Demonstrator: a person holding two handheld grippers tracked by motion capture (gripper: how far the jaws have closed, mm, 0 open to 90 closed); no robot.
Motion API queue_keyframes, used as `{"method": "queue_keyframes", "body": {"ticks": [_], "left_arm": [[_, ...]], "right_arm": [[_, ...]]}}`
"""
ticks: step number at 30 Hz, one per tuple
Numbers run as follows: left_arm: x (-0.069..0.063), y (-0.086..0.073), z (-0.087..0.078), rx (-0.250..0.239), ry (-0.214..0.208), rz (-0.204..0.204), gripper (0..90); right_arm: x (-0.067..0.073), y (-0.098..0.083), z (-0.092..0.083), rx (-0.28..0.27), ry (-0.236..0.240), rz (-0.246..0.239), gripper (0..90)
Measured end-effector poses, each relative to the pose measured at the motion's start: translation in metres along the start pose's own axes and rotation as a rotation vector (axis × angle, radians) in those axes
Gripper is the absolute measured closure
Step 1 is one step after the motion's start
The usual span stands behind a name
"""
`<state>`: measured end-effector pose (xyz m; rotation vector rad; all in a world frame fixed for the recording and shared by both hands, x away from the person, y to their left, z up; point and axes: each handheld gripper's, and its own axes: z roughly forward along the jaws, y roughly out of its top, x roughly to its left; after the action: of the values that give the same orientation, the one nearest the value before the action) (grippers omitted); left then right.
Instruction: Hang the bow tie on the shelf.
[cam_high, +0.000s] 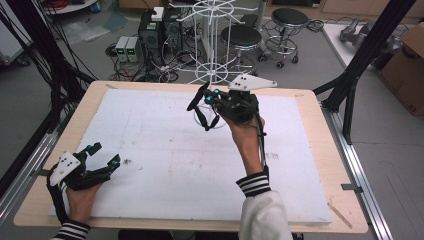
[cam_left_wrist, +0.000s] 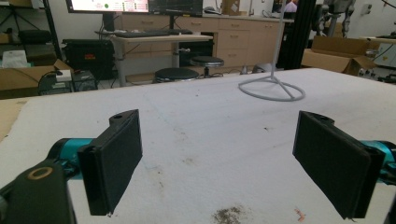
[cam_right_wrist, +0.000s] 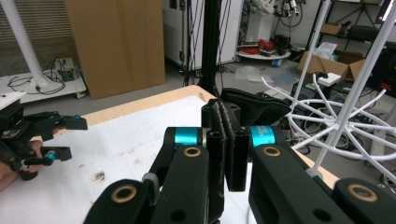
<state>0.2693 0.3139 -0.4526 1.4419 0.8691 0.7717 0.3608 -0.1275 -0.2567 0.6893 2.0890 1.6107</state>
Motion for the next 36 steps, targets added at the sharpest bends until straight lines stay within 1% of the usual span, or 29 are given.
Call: {"method": "queue_keyframes", "body": {"ticks": [5,7,10,14,19,24,30,31,33,34,36], "left_arm": [[0.000,0.000,0.000,0.002,-0.002,0.001,16.1],[0.000,0.000,0.000,0.002,-0.002,0.001,16.1],[0.000,0.000,0.000,0.003,0.000,0.001,16.1],[0.000,0.000,0.000,-0.001,0.000,-0.007,16.1],[0.000,0.000,0.000,0.003,0.000,-0.004,16.1],[0.000,0.000,0.000,0.003,-0.001,-0.002,16.1],[0.000,0.000,0.000,0.004,-0.002,-0.001,16.1],[0.000,0.000,0.000,0.004,-0.002,-0.001,16.1],[0.000,0.000,0.000,0.006,-0.002,0.001,16.1],[0.000,0.000,0.000,0.006,-0.002,0.001,16.1],[0.000,0.000,0.000,0.006,-0.002,0.001,16.1]], "right_arm": [[-0.005,0.000,0.009,0.001,-0.006,0.002,89.0],[-0.008,-0.002,0.010,0.009,-0.015,0.012,89.0],[-0.013,-0.003,0.011,0.004,-0.026,0.024,89.0],[-0.020,-0.006,0.013,0.008,-0.033,0.031,89.0],[-0.027,-0.009,0.017,0.008,-0.040,0.051,89.0],[-0.031,-0.011,0.020,-0.005,-0.047,0.055,88.9],[-0.037,-0.015,0.020,0.005,-0.057,0.084,88.8],[-0.038,-0.015,0.020,0.003,-0.051,0.088,88.8],[-0.037,-0.015,0.020,0.012,-0.061,0.084,88.8],[-0.038,-0.016,0.021,0.010,-0.058,0.089,88.8],[-0.039,-0.017,0.021,0.016,-0.068,0.093,88.8]]}}
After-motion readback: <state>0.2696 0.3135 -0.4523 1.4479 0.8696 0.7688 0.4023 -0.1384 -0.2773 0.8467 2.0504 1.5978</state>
